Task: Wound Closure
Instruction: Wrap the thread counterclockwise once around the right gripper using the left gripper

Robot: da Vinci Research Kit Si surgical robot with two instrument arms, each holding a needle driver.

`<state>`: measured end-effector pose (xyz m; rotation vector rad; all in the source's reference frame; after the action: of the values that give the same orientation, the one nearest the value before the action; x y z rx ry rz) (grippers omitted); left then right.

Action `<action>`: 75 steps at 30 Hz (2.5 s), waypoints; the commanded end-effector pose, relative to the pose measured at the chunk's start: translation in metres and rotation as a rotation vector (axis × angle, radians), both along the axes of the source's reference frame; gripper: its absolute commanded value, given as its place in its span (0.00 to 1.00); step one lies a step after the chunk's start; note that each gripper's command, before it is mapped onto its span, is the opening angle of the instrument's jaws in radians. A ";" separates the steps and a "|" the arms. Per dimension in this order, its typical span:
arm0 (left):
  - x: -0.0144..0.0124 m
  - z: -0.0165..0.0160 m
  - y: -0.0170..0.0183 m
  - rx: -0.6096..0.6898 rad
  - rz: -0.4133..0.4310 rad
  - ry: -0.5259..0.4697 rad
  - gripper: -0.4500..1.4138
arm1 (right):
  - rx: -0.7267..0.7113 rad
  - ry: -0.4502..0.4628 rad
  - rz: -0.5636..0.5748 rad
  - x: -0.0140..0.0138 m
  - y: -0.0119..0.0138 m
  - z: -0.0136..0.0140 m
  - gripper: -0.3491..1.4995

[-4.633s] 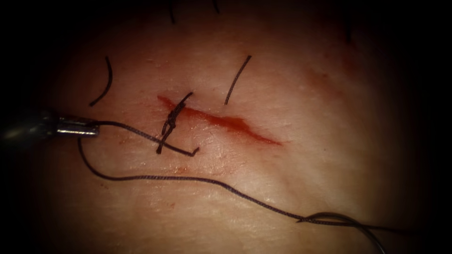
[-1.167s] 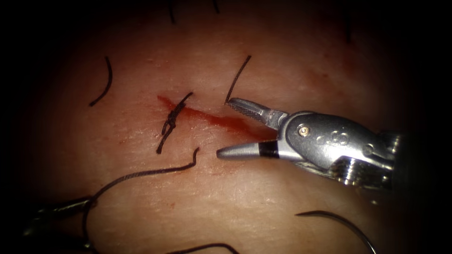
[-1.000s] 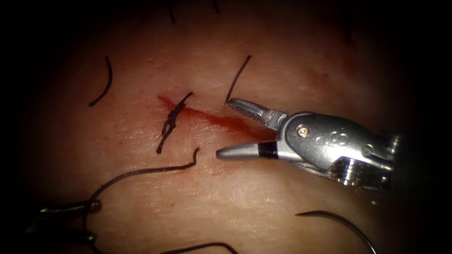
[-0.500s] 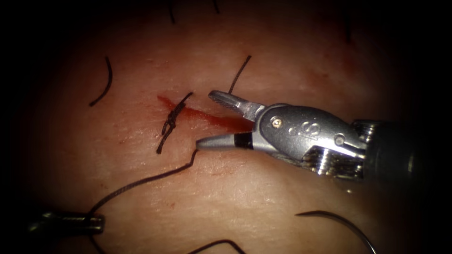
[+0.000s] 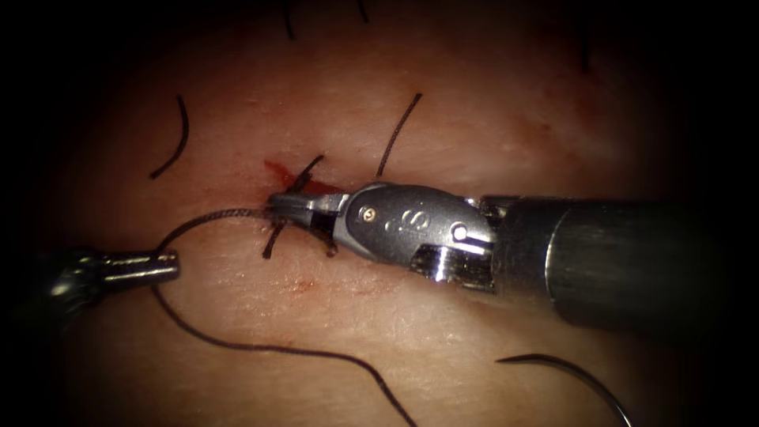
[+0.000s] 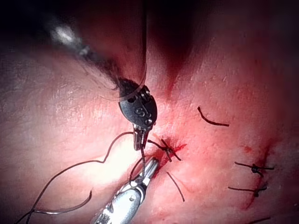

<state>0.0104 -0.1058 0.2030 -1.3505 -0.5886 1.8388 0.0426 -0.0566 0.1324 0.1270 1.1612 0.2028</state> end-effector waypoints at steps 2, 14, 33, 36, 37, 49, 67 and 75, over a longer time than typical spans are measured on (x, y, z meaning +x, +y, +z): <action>-0.0005 0.0013 0.0003 -0.024 0.038 0.051 0.00 | 0.000 -0.001 -0.006 0.0007 -0.0004 0.0008 0.00; -0.0037 0.0092 0.0046 -0.061 0.211 0.218 0.00 | -0.010 0.067 -0.037 -0.0007 -0.0008 -0.0001 0.00; -0.0111 0.0113 0.0000 -0.082 0.300 0.216 0.00 | -0.053 0.155 0.111 -0.0023 -0.0009 -0.0023 0.00; -0.0118 0.0092 -0.0003 -0.089 0.301 0.207 0.00 | -0.066 0.131 0.138 -0.0022 -0.0015 -0.0018 0.00; -0.0119 0.0086 -0.0003 -0.092 0.301 0.206 0.00 | -0.070 0.127 0.142 -0.0021 -0.0017 -0.0015 0.00; -0.0126 0.0043 -0.0021 -0.125 0.275 0.223 0.00 | -0.090 0.121 0.324 -0.0018 -0.0004 -0.0008 0.00; -0.0121 0.0015 -0.0032 -0.028 0.182 0.316 0.34 | -0.078 0.015 0.316 -0.0005 -0.0002 0.0008 0.50; -0.0123 0.0019 -0.0050 -0.020 0.203 0.301 0.10 | -0.075 0.005 0.310 -0.0007 0.0001 0.0012 0.51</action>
<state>-0.0014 -0.1100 0.2044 -1.0296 -0.5615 2.1665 0.0413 -0.0563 0.1331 -0.1217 1.1872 0.4328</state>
